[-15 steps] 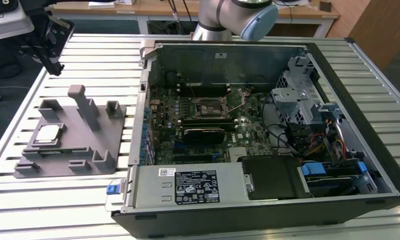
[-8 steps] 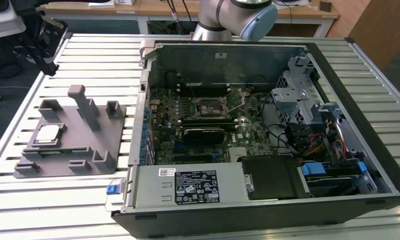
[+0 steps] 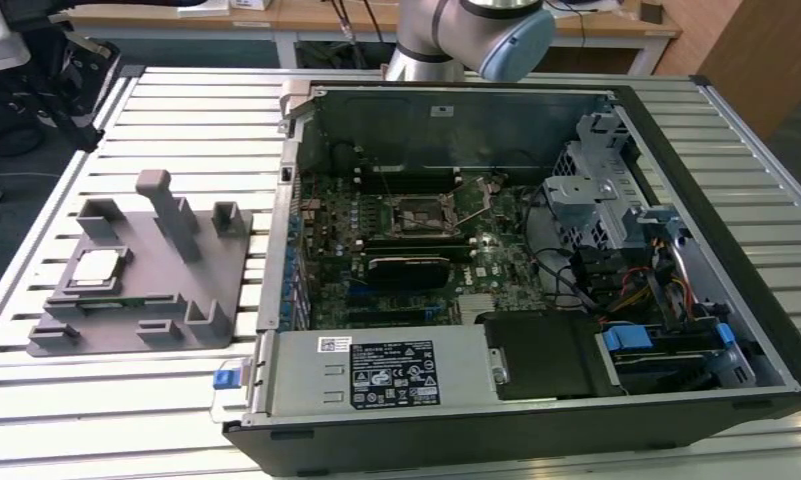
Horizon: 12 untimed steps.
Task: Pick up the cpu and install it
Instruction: 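Reach for the cpu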
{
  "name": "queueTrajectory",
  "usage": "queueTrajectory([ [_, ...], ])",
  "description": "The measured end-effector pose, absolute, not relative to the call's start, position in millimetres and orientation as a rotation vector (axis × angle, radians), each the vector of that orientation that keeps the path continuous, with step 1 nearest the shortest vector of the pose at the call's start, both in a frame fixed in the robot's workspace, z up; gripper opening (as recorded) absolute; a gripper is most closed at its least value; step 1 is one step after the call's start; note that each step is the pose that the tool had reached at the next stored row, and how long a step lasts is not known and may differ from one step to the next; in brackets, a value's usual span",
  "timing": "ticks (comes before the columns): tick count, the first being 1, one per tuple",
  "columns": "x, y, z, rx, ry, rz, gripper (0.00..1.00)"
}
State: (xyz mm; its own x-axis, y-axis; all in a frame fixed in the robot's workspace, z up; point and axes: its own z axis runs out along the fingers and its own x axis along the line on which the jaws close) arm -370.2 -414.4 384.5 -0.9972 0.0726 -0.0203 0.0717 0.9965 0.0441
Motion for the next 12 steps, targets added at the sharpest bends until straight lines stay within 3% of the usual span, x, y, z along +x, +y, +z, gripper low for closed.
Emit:
queueTrajectory([
  [12,-403,-415,382,0.113,3.117,0.068,0.11],
])
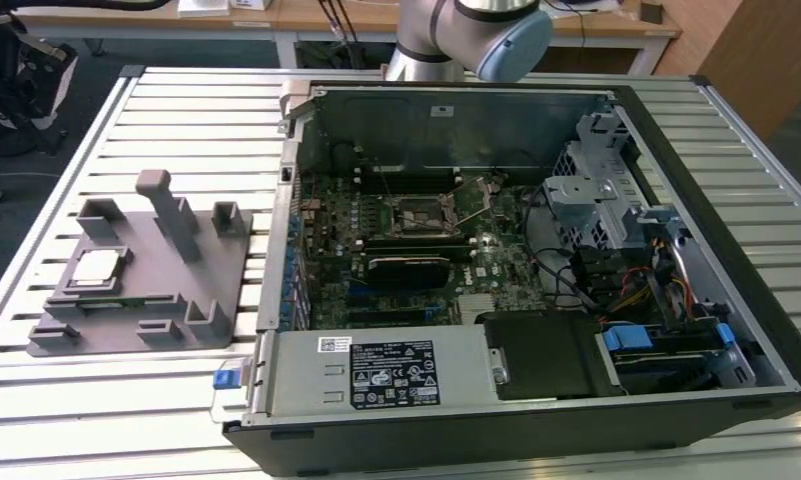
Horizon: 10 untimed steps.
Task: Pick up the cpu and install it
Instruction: 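Reach for the cpu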
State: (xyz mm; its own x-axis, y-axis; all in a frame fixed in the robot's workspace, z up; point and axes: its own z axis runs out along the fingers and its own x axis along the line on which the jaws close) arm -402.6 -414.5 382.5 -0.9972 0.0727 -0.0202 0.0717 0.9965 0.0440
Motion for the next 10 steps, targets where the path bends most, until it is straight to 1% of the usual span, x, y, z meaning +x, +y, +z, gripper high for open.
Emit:
queueTrajectory([
  [10,-433,-415,381,0.113,3.117,0.068,0.11],
])
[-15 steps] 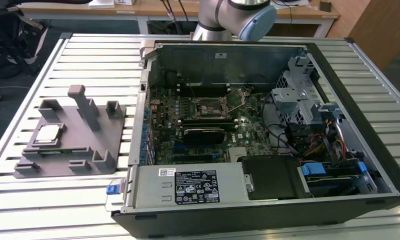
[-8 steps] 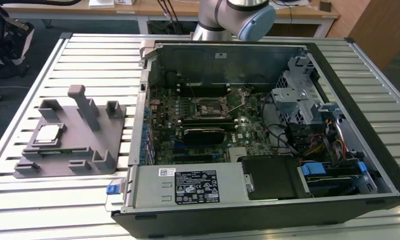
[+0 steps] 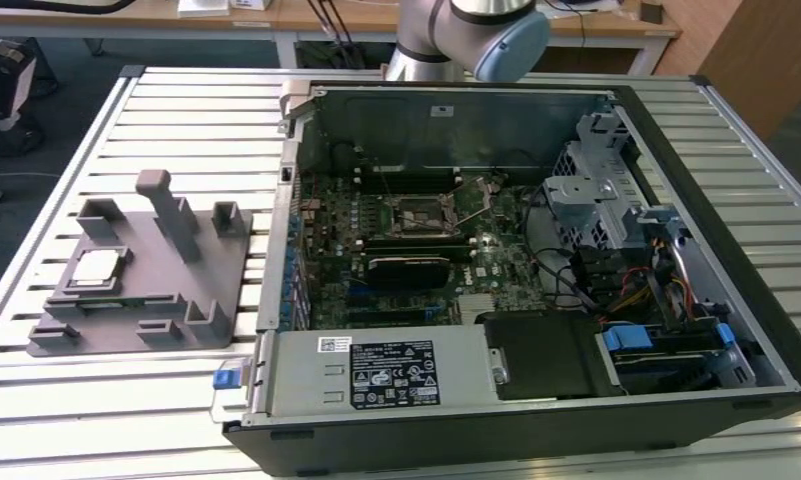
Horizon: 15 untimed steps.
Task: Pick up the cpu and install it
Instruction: 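Reach for the cpu, then pick up the cpu and move it towards the insertion slot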
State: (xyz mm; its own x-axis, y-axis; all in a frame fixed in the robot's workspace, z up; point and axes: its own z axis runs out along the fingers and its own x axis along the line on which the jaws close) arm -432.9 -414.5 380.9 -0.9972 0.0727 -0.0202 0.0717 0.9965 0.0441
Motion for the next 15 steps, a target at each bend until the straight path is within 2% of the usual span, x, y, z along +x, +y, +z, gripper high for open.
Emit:
queueTrajectory([
  [15,-475,-413,379,0.113,3.119,0.07,0.11],
])
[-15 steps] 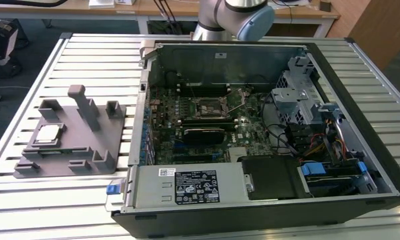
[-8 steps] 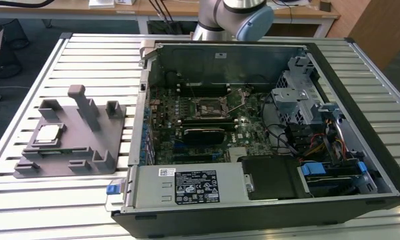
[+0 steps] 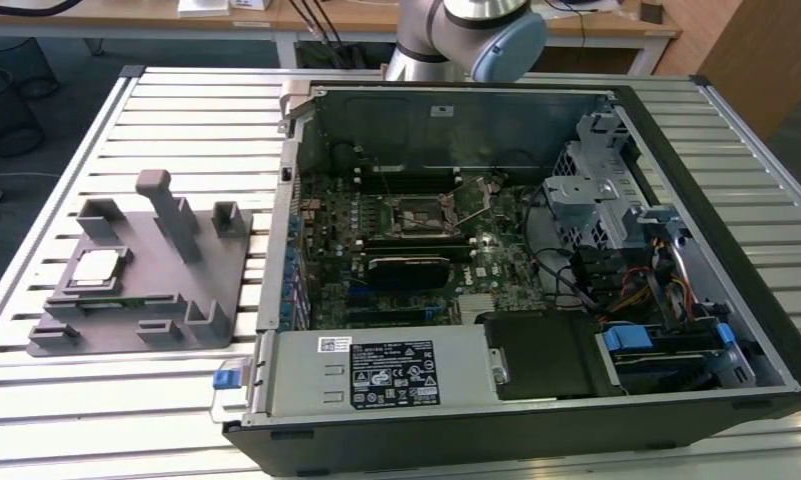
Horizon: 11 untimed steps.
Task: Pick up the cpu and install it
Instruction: 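Pick up the cpu and move it towards the insertion slot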
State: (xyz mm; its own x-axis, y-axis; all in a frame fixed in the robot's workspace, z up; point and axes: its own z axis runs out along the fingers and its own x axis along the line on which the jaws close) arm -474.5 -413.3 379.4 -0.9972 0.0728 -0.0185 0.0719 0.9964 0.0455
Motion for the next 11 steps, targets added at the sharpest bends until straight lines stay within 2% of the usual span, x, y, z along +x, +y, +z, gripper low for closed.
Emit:
queueTrajectory([
  [11,-474,-413,364,0.111,3.136,0.06,0.11],
])
